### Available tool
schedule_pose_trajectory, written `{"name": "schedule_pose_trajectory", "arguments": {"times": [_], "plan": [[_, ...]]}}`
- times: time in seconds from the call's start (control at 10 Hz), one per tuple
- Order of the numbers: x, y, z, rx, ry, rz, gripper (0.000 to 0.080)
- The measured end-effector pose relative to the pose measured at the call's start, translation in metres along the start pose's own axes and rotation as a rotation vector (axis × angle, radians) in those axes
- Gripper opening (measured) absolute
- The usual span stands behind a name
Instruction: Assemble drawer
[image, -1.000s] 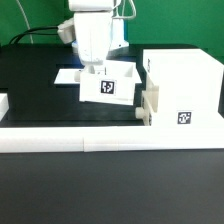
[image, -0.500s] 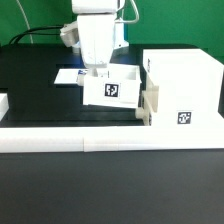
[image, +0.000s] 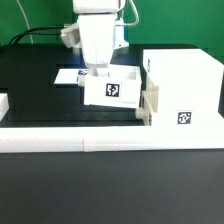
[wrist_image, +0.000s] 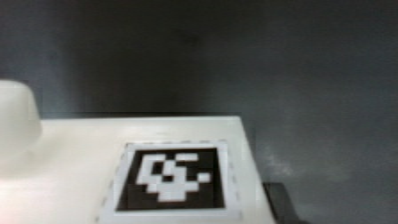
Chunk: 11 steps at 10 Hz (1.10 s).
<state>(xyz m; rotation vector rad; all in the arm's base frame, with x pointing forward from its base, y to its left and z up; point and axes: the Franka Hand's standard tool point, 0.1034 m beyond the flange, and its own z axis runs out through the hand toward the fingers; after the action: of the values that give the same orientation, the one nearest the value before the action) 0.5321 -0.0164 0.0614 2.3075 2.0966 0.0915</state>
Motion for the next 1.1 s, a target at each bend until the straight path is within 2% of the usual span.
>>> {"name": "schedule_pose_trajectory", "arguments": {"times": [0.1, 0.6, 0.8, 1.1], "plan": [[0.0046, 0.0015, 0.0003, -0.002, -0.004, -0.013, 0.0043], [0.004, 0.0002, 0.0022, 0.011, -0.007, -0.016, 0.0044], [0.0047, 0.0032, 0.0026, 0.044, -0.018, -0.048, 0.0044], [0.0037, 0.004, 0.0028, 0.048, -0.019, -0.046, 0.0044]]}}
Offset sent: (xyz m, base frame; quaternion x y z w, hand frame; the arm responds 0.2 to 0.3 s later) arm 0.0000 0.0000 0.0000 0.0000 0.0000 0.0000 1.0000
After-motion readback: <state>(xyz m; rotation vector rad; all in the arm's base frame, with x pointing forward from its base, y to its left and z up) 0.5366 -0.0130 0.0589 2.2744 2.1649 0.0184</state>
